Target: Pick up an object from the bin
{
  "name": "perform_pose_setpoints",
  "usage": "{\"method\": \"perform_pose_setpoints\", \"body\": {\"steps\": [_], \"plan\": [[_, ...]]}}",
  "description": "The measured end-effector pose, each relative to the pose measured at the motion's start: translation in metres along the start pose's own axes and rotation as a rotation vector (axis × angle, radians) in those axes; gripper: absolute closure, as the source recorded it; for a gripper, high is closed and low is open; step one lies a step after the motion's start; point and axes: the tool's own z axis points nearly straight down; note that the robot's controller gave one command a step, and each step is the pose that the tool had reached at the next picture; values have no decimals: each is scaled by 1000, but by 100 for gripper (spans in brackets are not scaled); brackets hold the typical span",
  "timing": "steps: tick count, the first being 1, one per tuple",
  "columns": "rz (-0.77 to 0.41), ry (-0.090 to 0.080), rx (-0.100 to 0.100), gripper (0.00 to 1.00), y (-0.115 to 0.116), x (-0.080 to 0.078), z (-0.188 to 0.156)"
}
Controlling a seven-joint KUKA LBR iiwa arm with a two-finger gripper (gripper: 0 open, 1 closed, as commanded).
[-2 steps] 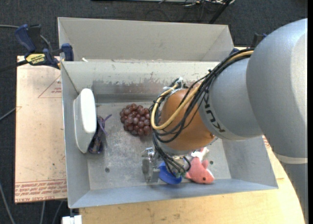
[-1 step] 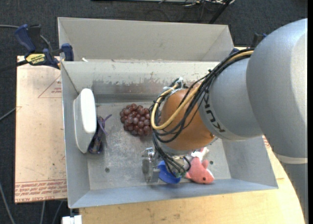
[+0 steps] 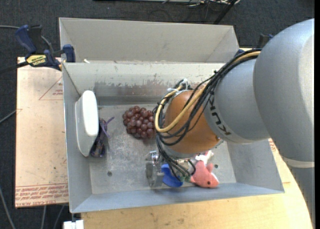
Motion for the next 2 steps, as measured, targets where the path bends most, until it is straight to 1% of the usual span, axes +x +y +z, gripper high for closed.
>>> {"method": "perform_pose_setpoints", "body": {"steps": [1, 2], "plan": [[1, -1, 0, 100, 0, 0, -7], [1, 2, 0, 100, 0, 0, -15]]}}
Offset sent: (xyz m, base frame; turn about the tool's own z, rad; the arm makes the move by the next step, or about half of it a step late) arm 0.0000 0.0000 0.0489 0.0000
